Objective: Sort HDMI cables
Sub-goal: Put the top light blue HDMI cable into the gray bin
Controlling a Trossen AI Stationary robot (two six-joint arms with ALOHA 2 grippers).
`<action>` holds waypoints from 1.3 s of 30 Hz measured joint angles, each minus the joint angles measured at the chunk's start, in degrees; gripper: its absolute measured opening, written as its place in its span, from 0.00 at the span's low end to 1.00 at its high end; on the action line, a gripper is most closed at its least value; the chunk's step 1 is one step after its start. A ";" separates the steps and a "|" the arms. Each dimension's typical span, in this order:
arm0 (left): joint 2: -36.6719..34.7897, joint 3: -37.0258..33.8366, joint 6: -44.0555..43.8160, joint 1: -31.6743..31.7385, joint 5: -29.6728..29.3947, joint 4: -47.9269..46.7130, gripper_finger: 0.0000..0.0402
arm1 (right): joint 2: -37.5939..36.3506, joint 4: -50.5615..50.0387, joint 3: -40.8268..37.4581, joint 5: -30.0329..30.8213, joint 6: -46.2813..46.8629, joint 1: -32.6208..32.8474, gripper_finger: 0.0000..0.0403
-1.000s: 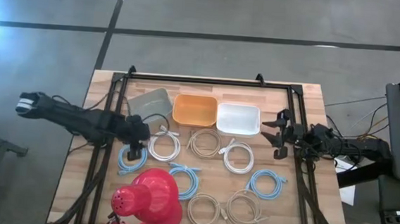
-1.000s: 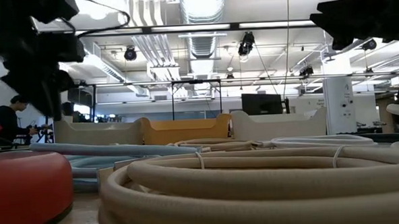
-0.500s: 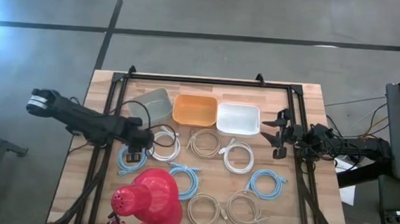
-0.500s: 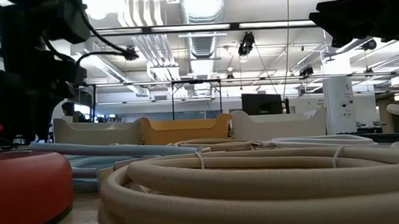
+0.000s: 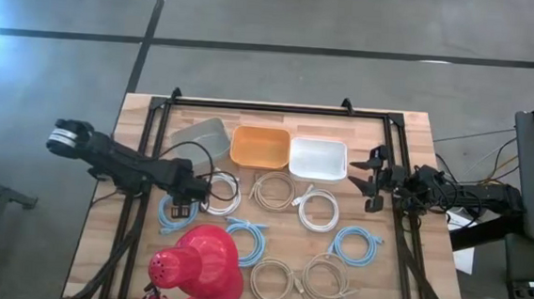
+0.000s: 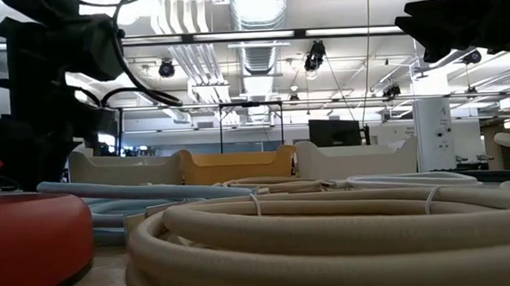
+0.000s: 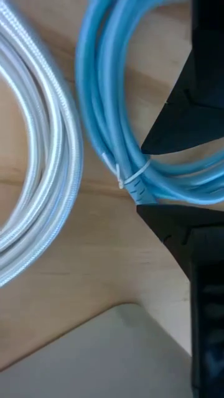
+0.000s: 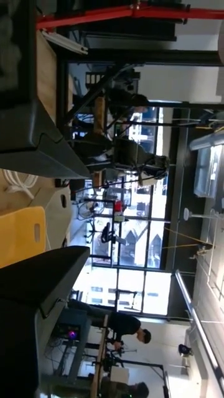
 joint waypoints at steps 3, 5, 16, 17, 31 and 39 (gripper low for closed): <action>0.16 1.33 -2.64 -0.09 0.83 -1.40 0.35 | 0.00 0.00 0.00 0.00 0.20 0.01 0.46; -0.11 3.14 -5.67 -0.11 1.37 -3.44 0.35 | 0.00 -0.02 0.00 0.00 0.20 0.02 0.46; -1.61 5.50 -26.65 -0.84 9.25 -14.91 0.35 | 0.04 -0.16 0.00 0.00 0.04 0.02 0.46; -1.61 4.62 -28.31 -1.08 9.38 -14.36 0.35 | 0.04 -0.20 0.00 0.00 0.03 0.02 0.46; -1.85 -6.31 -36.17 -1.36 7.98 -2.06 0.33 | 0.07 -1.42 0.00 0.00 -0.21 0.00 0.46; -1.81 -4.97 -38.78 -1.38 7.90 -2.37 0.03 | 0.07 -1.40 0.00 0.00 -0.21 0.00 0.46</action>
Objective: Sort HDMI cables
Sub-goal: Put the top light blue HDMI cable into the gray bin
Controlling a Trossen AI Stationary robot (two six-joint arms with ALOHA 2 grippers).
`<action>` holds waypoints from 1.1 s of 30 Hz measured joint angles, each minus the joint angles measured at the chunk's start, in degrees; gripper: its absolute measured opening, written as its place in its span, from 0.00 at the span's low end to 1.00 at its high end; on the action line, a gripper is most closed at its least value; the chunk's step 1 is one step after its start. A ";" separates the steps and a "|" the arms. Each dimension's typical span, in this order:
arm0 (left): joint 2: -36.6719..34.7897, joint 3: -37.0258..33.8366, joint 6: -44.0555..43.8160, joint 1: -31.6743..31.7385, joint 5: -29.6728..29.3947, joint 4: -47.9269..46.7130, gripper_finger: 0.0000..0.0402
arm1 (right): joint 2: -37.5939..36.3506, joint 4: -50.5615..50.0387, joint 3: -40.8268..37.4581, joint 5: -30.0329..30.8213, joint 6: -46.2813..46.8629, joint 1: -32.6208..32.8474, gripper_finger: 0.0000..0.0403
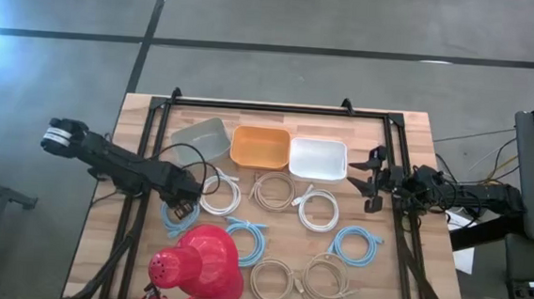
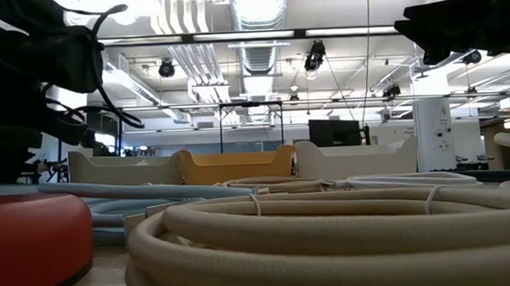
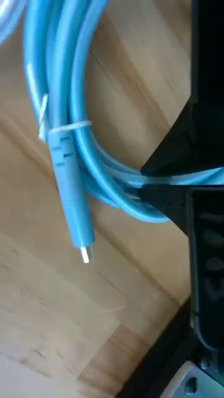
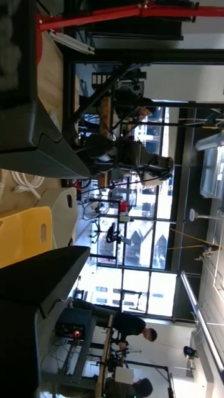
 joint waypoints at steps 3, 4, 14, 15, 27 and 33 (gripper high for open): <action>0.26 1.93 -0.34 -0.06 -0.75 -1.69 0.03 | 0.00 0.00 0.00 0.00 0.00 0.01 0.46; 0.26 3.02 -0.37 -0.08 -1.01 -3.17 0.02 | 0.00 0.02 0.00 0.00 0.00 0.01 0.46; 0.20 7.79 -0.81 -0.96 -2.98 -7.96 0.01 | 0.00 0.02 0.00 0.00 0.10 0.00 0.46; 0.20 8.13 -1.46 -1.25 -3.00 -8.94 0.01 | 0.00 0.01 0.00 0.00 0.30 0.01 0.46; 0.11 21.35 -15.26 -8.83 -4.99 -34.92 0.01 | 0.00 0.01 0.00 0.00 0.82 0.01 0.46; 0.11 28.67 -16.82 -8.81 -28.66 -35.66 0.01 | 0.00 0.42 0.00 0.00 -0.05 0.01 0.46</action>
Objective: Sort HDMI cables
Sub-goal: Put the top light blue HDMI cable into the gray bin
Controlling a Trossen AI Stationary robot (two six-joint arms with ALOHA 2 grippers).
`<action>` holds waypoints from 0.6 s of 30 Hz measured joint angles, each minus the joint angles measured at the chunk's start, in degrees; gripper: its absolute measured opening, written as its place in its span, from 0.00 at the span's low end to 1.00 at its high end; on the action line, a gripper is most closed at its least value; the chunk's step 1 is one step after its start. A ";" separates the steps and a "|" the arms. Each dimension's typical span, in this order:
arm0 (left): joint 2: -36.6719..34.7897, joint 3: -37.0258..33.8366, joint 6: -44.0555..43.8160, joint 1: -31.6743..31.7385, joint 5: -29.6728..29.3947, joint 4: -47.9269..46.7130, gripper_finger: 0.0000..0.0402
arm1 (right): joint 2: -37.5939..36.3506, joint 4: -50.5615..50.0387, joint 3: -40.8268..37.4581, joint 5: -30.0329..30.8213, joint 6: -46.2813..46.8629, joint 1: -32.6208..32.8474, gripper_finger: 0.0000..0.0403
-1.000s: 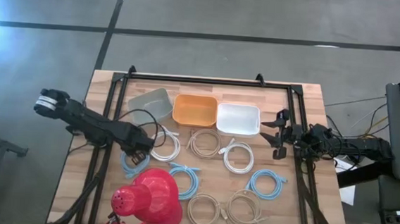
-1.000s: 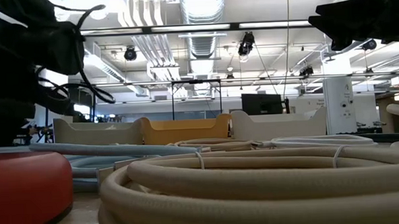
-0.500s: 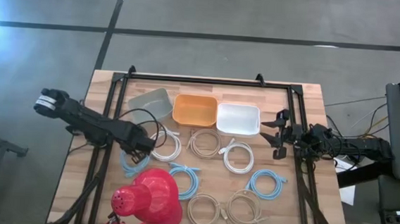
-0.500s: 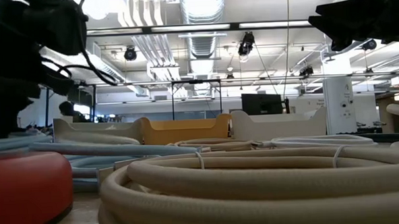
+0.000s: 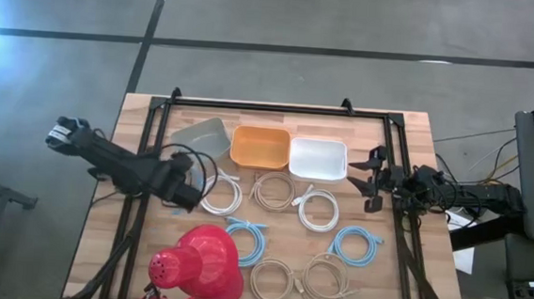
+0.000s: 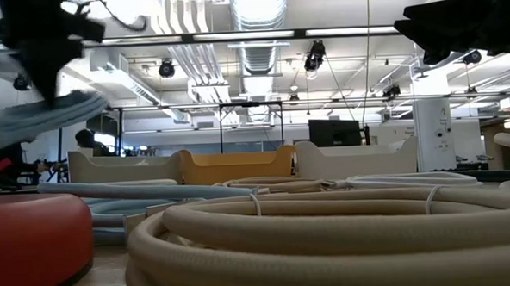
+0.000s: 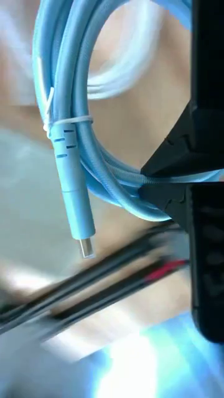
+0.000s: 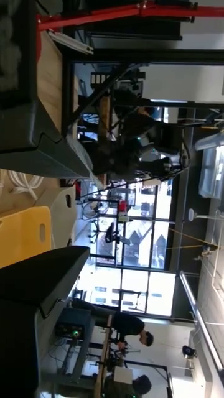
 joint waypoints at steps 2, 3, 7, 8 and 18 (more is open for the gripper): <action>0.00 1.34 0.94 0.53 -9.81 -0.08 0.01 | 0.00 0.69 0.00 0.00 -0.69 0.01 0.46; 0.00 1.77 0.97 0.94 -14.97 -0.04 0.01 | 0.00 1.10 0.00 0.00 -1.13 0.00 0.46; 0.00 1.84 0.23 4.18 -29.64 1.75 0.01 | -0.02 1.85 0.03 0.01 -1.44 0.01 0.46; 0.04 1.76 0.22 5.71 -30.53 2.07 0.01 | -0.01 1.84 0.09 0.01 -1.23 0.00 0.46; 0.09 -1.33 14.17 24.83 -32.15 12.25 0.01 | -0.01 1.75 0.97 0.00 0.67 0.01 0.46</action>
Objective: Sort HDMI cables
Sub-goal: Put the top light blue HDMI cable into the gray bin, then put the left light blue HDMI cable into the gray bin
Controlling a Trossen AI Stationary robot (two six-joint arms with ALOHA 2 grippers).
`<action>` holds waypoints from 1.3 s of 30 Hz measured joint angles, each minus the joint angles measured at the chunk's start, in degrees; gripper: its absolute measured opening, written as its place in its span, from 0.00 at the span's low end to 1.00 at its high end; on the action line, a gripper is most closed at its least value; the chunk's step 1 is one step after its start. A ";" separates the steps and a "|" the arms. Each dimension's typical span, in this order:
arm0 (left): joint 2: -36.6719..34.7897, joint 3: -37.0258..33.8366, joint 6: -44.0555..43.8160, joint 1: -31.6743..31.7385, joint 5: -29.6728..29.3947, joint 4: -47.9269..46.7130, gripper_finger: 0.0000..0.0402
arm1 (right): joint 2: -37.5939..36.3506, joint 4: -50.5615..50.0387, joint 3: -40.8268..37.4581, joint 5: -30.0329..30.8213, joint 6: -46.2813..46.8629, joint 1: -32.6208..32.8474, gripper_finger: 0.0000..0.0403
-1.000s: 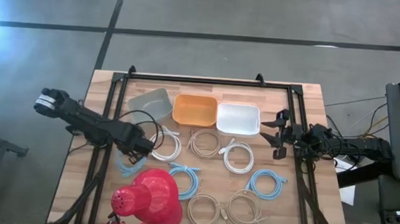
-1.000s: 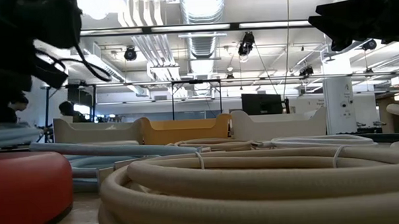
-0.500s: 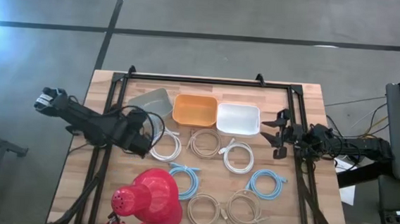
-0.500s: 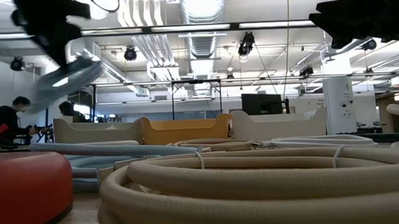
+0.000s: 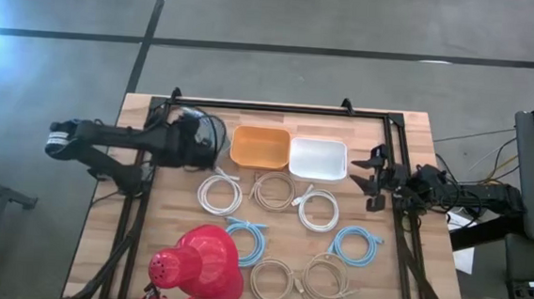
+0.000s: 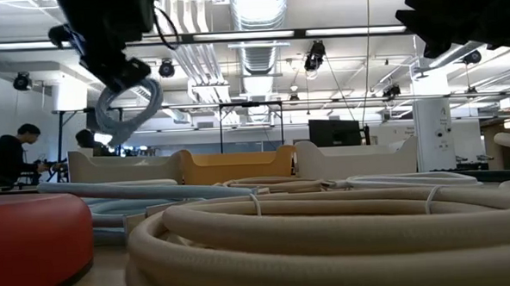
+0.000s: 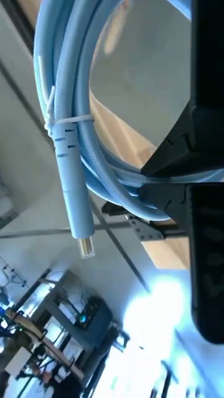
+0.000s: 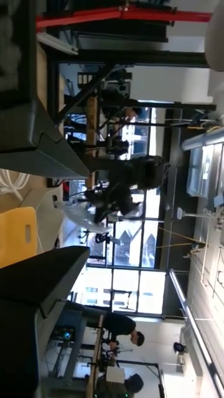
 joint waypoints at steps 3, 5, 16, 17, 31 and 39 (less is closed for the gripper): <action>0.00 -2.45 10.11 4.26 0.70 7.05 0.01 | -0.01 -0.01 0.10 0.00 0.01 0.00 0.46; 0.00 -4.35 13.63 6.34 0.32 11.88 0.01 | -0.01 -0.14 0.10 0.00 -0.60 -0.02 0.46; 0.00 -15.10 21.68 11.20 1.60 24.79 0.07 | 0.00 -0.58 0.10 0.00 -0.62 -0.02 0.46; 0.00 -15.91 21.58 11.20 1.89 25.13 0.08 | 0.01 -0.58 0.10 0.00 -0.67 -0.02 0.46; -0.02 -22.50 23.43 11.20 1.73 40.00 0.20 | 0.05 -0.64 0.10 0.00 -2.17 -0.01 0.46; -0.13 -12.35 32.96 10.24 6.77 39.31 0.25 | 0.05 -0.64 0.10 0.00 -1.45 -0.01 0.46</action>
